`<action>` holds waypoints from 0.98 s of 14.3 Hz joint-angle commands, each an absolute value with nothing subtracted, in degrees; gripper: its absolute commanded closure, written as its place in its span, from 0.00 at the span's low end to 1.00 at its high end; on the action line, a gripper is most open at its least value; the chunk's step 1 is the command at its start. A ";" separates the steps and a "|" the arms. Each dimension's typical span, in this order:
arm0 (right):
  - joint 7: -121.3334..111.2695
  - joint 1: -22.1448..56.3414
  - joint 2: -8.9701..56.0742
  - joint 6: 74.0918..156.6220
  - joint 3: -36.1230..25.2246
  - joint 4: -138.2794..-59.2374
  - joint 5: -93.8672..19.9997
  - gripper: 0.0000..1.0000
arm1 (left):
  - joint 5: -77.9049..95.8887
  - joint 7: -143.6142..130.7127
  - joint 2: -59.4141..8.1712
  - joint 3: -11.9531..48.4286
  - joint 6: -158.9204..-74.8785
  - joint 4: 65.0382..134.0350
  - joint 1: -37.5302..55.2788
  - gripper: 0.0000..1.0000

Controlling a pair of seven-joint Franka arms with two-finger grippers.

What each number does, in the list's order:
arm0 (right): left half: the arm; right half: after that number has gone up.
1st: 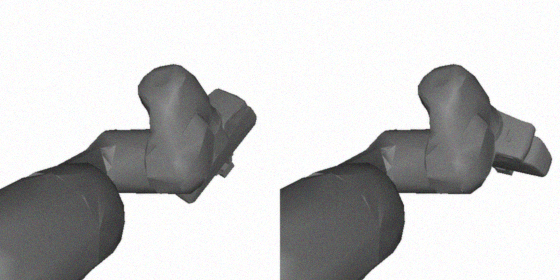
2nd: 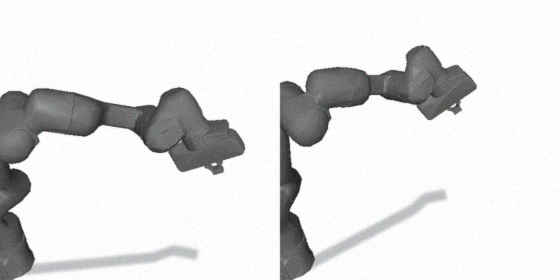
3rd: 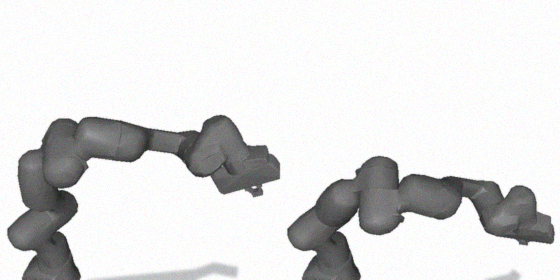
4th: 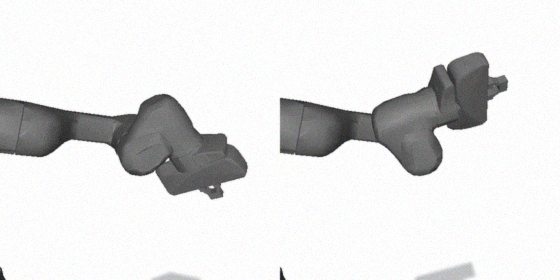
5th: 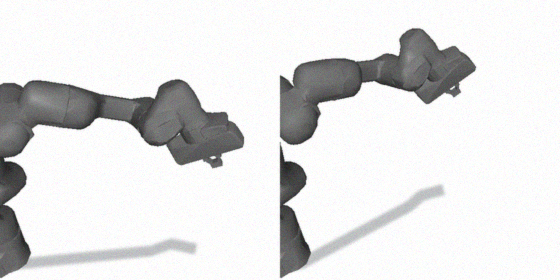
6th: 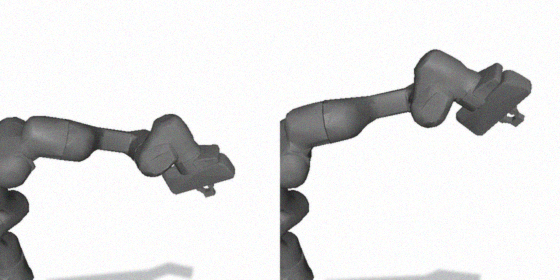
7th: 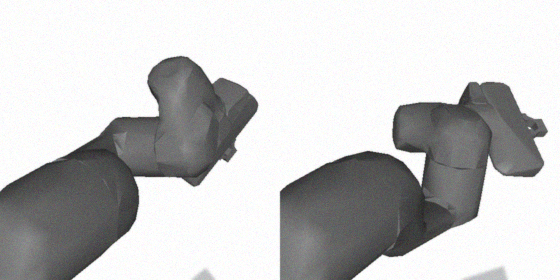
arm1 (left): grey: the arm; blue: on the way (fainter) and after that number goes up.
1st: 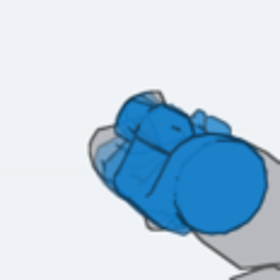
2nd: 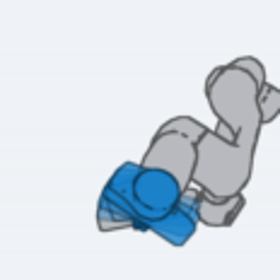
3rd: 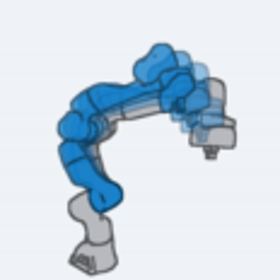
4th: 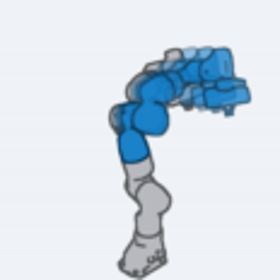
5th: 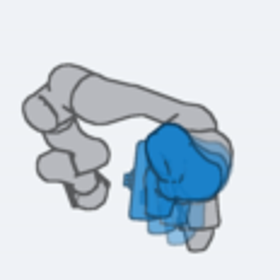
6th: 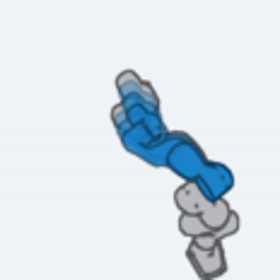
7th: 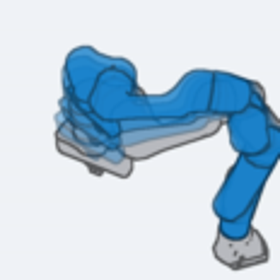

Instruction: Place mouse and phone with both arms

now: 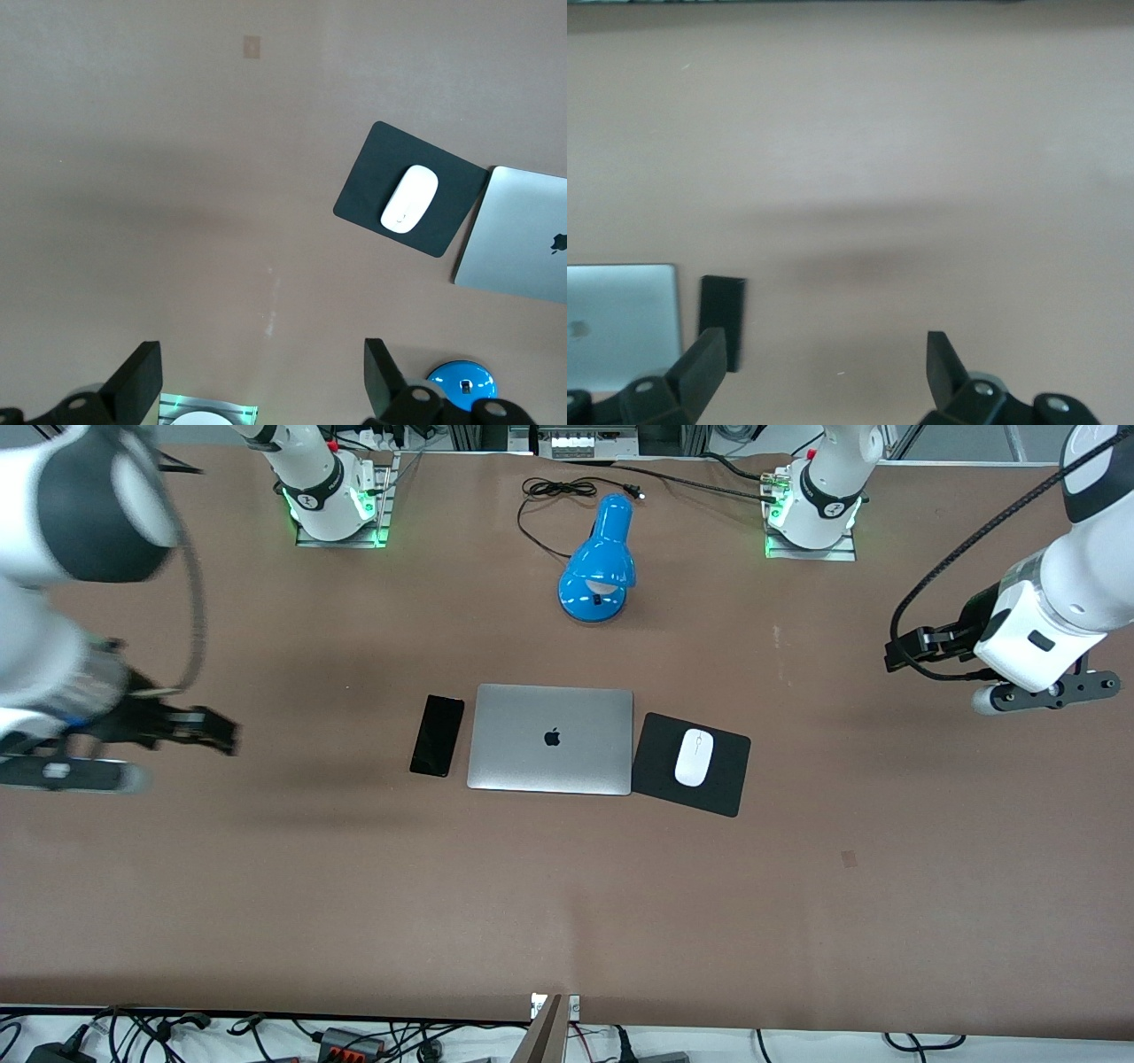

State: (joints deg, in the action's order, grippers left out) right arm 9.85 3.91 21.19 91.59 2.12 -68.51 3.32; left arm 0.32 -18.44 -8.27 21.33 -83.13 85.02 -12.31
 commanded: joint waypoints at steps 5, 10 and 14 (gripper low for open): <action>0.98 -0.26 18.20 90.18 -0.79 -68.64 3.16 0.00 | 0.97 -18.63 -6.33 20.92 -82.88 86.40 -11.52 0.00; -1.67 -0.44 9.60 96.39 -0.79 -81.44 3.16 0.00 | 0.79 -18.37 -6.06 9.84 -82.53 86.31 -0.44 0.00; -1.76 -0.61 2.30 99.14 -0.97 -92.27 3.08 0.00 | 0.88 -18.19 -6.15 9.84 -82.53 86.13 -0.53 0.00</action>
